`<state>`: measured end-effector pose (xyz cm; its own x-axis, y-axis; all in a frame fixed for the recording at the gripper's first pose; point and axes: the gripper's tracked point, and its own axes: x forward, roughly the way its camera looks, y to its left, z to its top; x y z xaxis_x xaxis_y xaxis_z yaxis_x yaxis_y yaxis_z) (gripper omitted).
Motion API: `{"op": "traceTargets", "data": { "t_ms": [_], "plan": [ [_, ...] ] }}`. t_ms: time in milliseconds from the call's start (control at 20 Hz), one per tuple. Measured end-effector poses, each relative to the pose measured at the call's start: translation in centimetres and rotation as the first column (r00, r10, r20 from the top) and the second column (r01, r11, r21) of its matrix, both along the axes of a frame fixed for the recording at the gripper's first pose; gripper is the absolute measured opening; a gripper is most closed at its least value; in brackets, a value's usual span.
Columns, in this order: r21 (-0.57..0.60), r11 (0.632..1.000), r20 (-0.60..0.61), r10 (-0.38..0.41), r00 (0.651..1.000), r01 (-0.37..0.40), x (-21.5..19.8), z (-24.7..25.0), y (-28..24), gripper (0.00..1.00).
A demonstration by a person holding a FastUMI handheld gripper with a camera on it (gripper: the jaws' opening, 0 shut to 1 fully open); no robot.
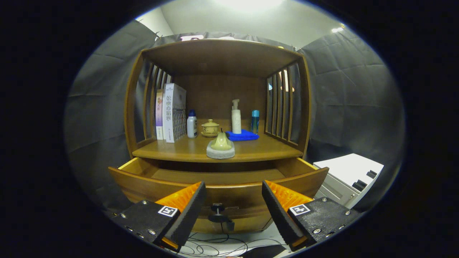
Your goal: Pull open the drawer, take out the items inside it, and place them on the countertop above the cabinet.
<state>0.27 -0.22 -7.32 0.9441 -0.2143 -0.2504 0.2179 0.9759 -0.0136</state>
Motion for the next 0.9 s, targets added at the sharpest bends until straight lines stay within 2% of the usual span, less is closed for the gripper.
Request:
{"op": "traceTargets", "data": {
  "t_ms": [450, 900],
  "plan": [
    [-0.018, 0.998, -0.075, 0.065, 0.995, -0.067, 1.5, -5.5, 1.0, 0.97],
    [-0.023, 0.995, -0.006, 0.097, 0.995, -0.097, 3.7, -5.4, 1.8, 0.94]
  ]
}}
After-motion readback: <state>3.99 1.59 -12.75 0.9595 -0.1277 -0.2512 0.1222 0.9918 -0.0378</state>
